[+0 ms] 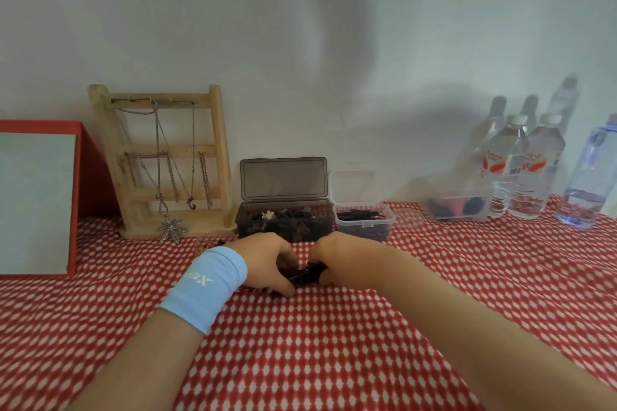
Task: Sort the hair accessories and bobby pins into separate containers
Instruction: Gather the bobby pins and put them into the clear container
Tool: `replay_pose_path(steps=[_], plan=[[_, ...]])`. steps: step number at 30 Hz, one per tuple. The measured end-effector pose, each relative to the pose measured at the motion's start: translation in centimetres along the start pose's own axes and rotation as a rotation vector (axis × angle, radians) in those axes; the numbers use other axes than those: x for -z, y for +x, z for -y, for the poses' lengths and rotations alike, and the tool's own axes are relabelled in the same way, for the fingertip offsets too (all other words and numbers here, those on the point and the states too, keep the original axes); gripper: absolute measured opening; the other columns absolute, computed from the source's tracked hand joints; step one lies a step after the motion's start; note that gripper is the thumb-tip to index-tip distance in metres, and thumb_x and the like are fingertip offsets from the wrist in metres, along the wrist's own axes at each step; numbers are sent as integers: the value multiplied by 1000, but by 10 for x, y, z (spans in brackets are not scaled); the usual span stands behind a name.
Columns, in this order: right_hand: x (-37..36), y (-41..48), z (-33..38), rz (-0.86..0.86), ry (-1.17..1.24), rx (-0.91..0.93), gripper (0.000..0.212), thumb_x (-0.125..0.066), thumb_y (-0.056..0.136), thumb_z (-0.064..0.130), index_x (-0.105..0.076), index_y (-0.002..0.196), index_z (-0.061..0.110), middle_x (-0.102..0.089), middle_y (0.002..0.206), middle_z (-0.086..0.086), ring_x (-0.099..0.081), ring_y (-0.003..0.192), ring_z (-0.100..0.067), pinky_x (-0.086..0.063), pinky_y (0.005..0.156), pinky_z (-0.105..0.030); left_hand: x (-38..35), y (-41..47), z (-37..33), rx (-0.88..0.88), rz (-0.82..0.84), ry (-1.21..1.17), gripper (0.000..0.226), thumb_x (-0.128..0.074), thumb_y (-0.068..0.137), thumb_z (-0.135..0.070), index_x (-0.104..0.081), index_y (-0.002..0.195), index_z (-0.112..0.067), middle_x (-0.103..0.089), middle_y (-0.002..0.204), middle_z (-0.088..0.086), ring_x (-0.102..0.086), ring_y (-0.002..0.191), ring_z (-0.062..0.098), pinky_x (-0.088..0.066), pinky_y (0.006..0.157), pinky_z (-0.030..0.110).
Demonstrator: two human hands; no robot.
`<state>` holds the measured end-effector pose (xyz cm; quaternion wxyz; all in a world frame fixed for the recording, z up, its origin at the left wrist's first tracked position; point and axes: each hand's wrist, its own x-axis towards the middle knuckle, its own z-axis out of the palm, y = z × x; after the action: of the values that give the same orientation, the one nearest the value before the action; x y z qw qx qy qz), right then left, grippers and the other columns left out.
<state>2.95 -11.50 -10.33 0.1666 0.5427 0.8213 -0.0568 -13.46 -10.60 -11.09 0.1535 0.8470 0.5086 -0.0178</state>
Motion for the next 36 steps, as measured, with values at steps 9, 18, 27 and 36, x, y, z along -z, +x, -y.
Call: replay_pose_path(steps=[9,18,27,36], plan=[[-16,-20,-46,-224,390,-15,23,-54,103,29,-59,124,21,-61,111,6,-57,96,-10,-48,84,-25,-1,4,7,22,-14,-46,36,-70,88,-36,-65,122,-25,-65,103,-13,-62,95,7,-49,89,23],[-33,-28,-51,-248,1066,18,24,-36,109,16,-58,104,25,-59,82,1,-54,73,-10,-47,72,-22,-3,8,0,-1,-165,-146,25,-59,95,-38,-61,119,-35,-62,109,-16,-57,96,2,-45,85,19],[-35,-26,-53,-88,1689,353,20,-40,108,13,-61,109,12,-47,78,1,-42,68,-13,-38,67,-28,-6,13,-33,-259,-453,-628,43,-42,103,-29,-43,147,-32,-49,144,-16,-44,131,-6,-32,115,25],[-35,-30,-48,-174,1511,329,17,-44,108,17,-56,104,6,-59,76,1,-54,65,-9,-48,64,-24,-9,12,-48,-362,-332,-698,52,-39,105,-13,-27,152,-31,-31,157,-16,-26,144,-3,-21,121,30]])
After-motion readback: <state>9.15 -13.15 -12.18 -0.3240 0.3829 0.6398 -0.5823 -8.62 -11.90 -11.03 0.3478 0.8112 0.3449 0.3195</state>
